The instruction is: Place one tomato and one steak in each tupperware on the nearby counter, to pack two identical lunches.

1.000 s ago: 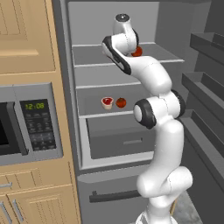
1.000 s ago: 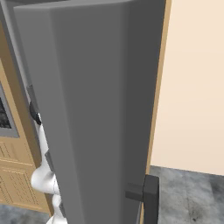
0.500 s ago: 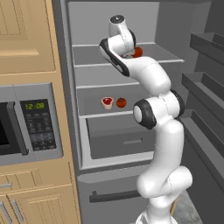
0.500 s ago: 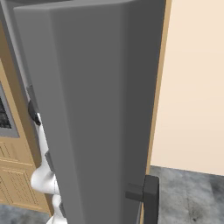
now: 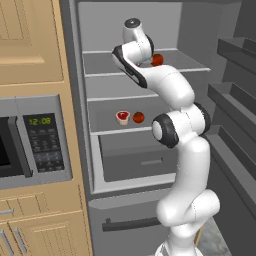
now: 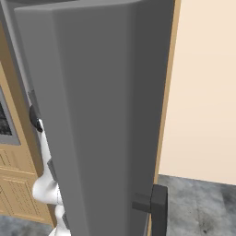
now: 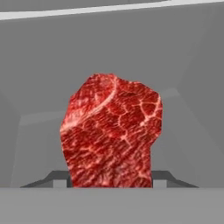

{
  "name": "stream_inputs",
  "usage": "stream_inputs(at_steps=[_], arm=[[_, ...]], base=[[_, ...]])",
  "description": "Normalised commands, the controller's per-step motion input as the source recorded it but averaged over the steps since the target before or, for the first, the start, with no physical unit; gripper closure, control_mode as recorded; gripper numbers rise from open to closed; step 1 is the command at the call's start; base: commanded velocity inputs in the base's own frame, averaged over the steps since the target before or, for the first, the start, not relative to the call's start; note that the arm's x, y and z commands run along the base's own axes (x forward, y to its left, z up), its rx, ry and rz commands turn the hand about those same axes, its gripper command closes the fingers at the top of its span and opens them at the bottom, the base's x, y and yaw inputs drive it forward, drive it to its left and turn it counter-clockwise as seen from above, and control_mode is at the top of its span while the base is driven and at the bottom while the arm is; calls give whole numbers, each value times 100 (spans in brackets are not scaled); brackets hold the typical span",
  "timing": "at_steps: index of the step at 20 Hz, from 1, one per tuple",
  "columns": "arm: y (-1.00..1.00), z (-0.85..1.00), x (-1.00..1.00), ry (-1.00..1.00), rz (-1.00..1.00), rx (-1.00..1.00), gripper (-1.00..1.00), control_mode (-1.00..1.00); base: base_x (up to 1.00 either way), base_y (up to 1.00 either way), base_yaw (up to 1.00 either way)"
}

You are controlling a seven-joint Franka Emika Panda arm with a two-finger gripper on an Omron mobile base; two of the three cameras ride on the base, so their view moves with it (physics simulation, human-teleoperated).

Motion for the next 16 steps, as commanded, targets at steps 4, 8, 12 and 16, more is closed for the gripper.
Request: stream_inputs(at_steps=[4, 8, 12, 16], arm=[[1, -28, -26, 5, 0, 0, 100, -100], [22, -34, -71, 2, 12, 0, 100, -100], [58, -39, -99, 0, 28, -5, 100, -100], [13, -42, -69, -1, 13, -2, 100, -100]], base=[[0, 0, 0], [0, 0, 0], [0, 0, 0], [0, 0, 0]])
